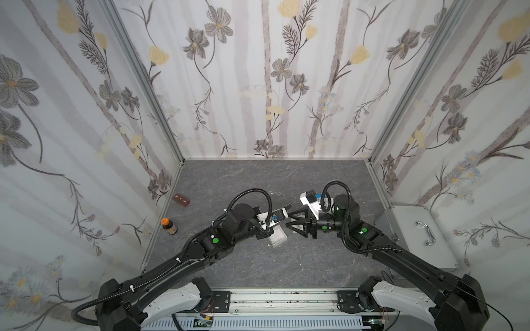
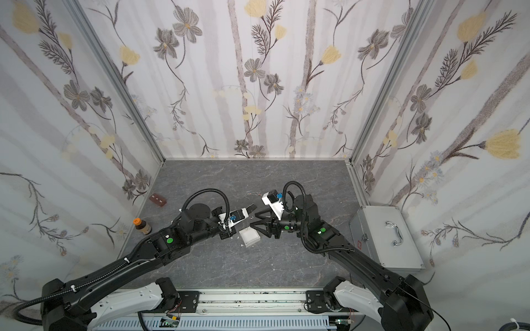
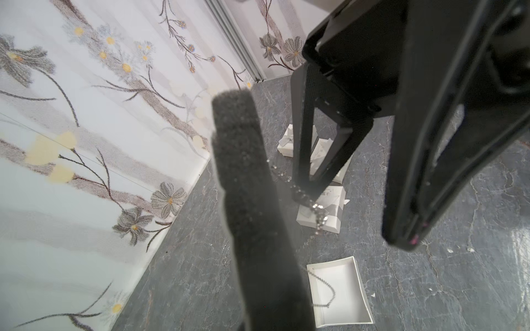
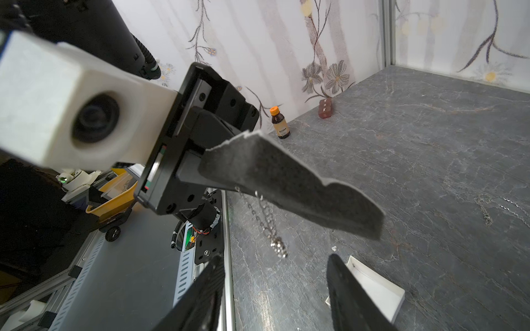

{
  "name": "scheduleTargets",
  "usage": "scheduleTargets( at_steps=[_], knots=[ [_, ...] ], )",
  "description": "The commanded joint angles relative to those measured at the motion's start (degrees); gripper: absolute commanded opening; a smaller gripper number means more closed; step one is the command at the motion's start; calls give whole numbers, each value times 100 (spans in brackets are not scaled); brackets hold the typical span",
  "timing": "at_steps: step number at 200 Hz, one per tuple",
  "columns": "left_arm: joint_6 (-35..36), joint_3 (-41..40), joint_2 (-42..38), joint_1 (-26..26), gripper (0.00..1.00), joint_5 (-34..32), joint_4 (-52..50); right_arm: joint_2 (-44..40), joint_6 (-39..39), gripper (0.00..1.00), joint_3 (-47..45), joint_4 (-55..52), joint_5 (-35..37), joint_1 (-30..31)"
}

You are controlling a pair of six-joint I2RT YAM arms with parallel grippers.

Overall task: Take the necklace out of the lift-off lid jewelry box
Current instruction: Pick up the necklace from the inner lining.

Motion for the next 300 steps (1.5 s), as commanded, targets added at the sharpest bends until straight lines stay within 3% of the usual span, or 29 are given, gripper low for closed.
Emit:
scheduleTargets(
  at_steps=[1, 116, 178, 224, 300],
  knots=[
    [190, 74, -33, -53, 3, -24, 125, 34, -101, 56, 0, 409, -205, 4],
    [213, 124, -4, -239, 4, 88, 102, 89, -19, 51, -4, 787, -566, 24],
    [218, -18, 5, -239, 4, 71, 376, 45, -46, 39, -96, 782, -636, 29],
    [188, -25, 22, -239, 3, 16, 412, -38, -41, 20, -154, 772, -660, 23],
    [84, -63, 23, -239, 4, -8, 465, -139, -19, 3, -223, 731, -649, 25]
  ],
)
